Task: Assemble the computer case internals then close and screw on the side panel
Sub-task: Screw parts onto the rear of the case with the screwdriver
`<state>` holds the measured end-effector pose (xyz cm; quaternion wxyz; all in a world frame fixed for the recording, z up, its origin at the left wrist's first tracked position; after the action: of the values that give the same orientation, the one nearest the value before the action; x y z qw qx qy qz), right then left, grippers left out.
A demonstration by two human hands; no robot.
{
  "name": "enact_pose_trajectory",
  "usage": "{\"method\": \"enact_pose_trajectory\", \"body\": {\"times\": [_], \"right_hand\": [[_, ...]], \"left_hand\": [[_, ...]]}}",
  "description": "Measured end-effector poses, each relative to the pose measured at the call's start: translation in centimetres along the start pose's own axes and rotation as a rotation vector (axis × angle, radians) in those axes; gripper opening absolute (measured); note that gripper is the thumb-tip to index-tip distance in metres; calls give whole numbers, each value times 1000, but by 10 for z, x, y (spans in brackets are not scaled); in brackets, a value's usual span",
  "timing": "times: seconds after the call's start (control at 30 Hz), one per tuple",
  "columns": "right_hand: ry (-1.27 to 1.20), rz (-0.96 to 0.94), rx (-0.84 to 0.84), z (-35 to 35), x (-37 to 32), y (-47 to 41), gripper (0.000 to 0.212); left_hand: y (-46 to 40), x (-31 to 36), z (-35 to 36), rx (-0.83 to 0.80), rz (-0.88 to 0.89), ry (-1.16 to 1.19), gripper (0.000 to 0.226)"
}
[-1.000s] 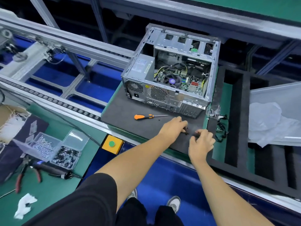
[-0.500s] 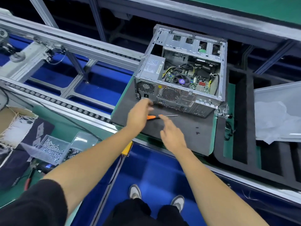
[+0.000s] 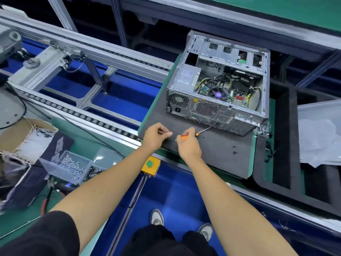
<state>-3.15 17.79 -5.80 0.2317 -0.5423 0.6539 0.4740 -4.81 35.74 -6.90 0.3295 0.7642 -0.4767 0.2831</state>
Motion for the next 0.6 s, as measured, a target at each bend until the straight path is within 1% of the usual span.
{"method": "enact_pose_trajectory", "body": {"times": [0.1, 0.17, 0.23, 0.33, 0.4, 0.5, 0.6], "right_hand": [[-76, -1, 243, -24, 3, 20, 17], [-87, -33, 322, -34, 0, 32, 16], [-137, -101, 280, -34, -7, 42, 13], [-246, -178, 132, -27, -18, 54, 15], [-287, -166, 40, -26, -20, 59, 21], [-257, -207, -75, -30, -25, 65, 22], [-243, -267, -112, -41, -26, 73, 21]], "left_hand": [[7, -6, 9, -51, -93, 217, 14], [11, -7, 16, -64, -168, 393, 13], [14, -4, 22, -57, -262, 552, 14], [17, -1, 21, -10, -372, 773, 17], [17, 7, 16, -12, -370, 893, 21], [18, 20, 5, -55, -331, 1021, 27], [21, 26, -4, -76, -327, 1033, 26]]}}
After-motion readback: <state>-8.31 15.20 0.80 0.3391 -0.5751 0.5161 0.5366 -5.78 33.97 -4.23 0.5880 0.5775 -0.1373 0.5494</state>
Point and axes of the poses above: each hand's wrist, its own y-axis away from the middle knuckle, its own z-axis out of the palm, x = y × z, the point moved 9 cm from there along -y, towards the middle knuckle, and after that the axes turned 14 degrees about -y, right-handed, at the moved point
